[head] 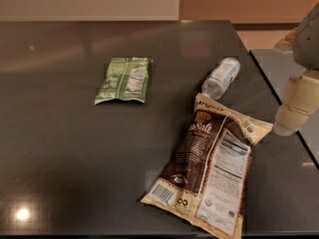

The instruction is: Pick brown chip bag

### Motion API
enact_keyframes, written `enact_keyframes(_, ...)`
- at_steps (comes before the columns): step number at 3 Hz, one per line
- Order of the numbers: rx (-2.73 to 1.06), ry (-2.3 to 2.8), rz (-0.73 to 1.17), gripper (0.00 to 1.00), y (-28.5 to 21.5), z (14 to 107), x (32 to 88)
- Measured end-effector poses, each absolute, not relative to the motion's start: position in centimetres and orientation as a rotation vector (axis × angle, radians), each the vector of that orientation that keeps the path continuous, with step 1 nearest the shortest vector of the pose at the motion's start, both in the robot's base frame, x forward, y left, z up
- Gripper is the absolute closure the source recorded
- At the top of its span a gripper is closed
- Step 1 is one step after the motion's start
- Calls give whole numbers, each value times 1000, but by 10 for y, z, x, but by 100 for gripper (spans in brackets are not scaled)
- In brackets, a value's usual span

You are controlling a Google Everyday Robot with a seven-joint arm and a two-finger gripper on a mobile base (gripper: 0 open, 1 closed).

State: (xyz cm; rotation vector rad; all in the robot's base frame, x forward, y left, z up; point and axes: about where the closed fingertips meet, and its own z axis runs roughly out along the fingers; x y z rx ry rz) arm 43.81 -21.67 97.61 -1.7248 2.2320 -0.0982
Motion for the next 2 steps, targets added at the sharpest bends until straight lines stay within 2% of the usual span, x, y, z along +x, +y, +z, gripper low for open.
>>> enact_keyframes(2, -1783, 2205, -51, 0, -209, 976, 439)
